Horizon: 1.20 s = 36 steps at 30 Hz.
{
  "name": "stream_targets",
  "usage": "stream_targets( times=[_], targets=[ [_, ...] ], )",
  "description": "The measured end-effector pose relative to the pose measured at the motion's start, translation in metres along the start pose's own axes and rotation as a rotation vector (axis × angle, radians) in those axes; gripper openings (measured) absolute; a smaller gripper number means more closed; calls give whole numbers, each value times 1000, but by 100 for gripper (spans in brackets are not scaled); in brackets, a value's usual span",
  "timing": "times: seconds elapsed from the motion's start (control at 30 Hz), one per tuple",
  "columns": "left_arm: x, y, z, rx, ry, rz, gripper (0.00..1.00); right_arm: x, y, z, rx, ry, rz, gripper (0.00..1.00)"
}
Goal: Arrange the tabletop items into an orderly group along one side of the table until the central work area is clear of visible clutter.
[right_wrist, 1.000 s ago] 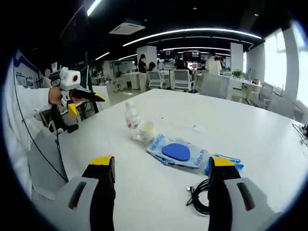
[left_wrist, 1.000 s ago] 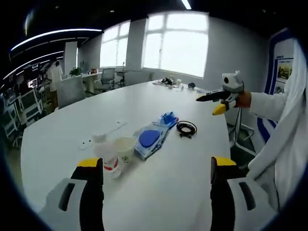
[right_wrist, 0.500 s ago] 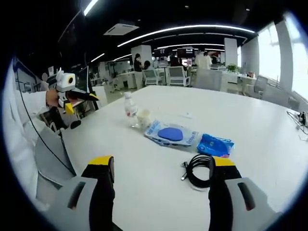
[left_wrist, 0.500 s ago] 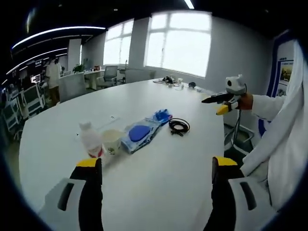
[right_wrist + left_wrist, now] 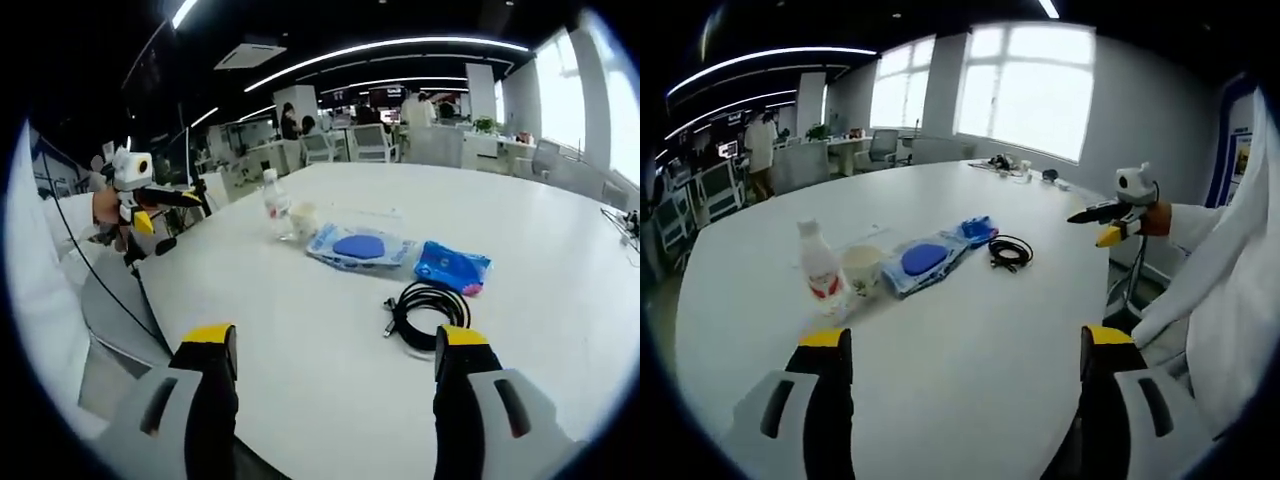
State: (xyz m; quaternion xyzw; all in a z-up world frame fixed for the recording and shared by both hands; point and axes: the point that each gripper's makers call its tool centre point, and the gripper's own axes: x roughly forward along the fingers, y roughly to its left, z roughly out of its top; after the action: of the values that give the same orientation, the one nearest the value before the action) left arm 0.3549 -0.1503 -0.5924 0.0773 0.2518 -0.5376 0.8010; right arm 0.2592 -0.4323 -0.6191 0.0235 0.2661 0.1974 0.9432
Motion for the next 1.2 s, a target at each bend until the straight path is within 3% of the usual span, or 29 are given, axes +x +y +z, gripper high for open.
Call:
stream_targets(
  times=[0.37, 1.2],
  targets=[
    [0, -2, -13, -50, -1, 36, 97, 14, -1, -6, -25, 23, 48, 82],
    [0, -5, -16, -69, -7, 49, 95, 19, -8, -14, -15, 40, 62, 82]
  ],
)
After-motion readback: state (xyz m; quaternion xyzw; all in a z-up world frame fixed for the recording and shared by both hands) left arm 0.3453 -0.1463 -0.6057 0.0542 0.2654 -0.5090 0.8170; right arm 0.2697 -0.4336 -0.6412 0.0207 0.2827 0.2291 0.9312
